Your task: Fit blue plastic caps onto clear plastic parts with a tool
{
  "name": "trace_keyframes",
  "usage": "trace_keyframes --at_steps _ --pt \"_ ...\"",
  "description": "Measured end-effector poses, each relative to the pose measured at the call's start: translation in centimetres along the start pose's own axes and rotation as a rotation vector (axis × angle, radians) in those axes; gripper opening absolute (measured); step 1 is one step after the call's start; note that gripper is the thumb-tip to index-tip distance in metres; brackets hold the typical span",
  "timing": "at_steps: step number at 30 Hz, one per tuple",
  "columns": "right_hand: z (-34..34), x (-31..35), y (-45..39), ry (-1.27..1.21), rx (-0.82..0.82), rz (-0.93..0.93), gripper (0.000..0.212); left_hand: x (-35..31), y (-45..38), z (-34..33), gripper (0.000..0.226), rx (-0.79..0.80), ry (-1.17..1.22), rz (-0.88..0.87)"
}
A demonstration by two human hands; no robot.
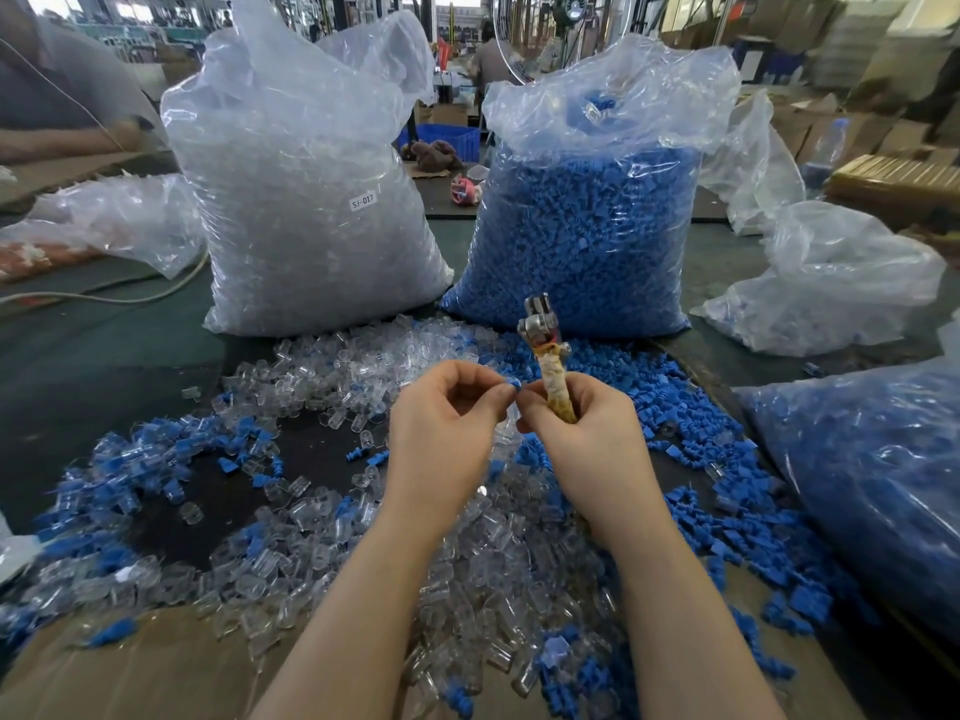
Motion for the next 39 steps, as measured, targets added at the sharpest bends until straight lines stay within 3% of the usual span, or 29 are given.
trace_keyframes --at_steps 7,13,35,39 --pt "0.0 -0.7 0.2 0.101 0.239 -0.007 0.010 1.0 -0.8 0.4 0.008 0.075 0.284 0.125" --pt "-1.0 -0.4 0.8 0.139 0.418 0.020 0.021 1.0 -1.1 1.1 0.011 0.094 0.327 0.111" --pt "-1.7 -0.6 0.7 0.313 0.422 0.091 0.011 1.1 -1.1 1.5 0.009 0.152 0.297 0.118" --pt "-1.7 -0.8 0.7 0.345 0.433 0.087 0.010 2.0 -1.4 1.4 0.004 0.138 0.311 0.214"
Point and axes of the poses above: each hand's wrist, its own y-axis away from the middle knuckle, its own z-axis out of the back of the hand, x = y × z, the point moved 8 cm from there along -y, towards the middle knuckle, and after that the axes turned 10 degrees about z, right-handed, at the moved point
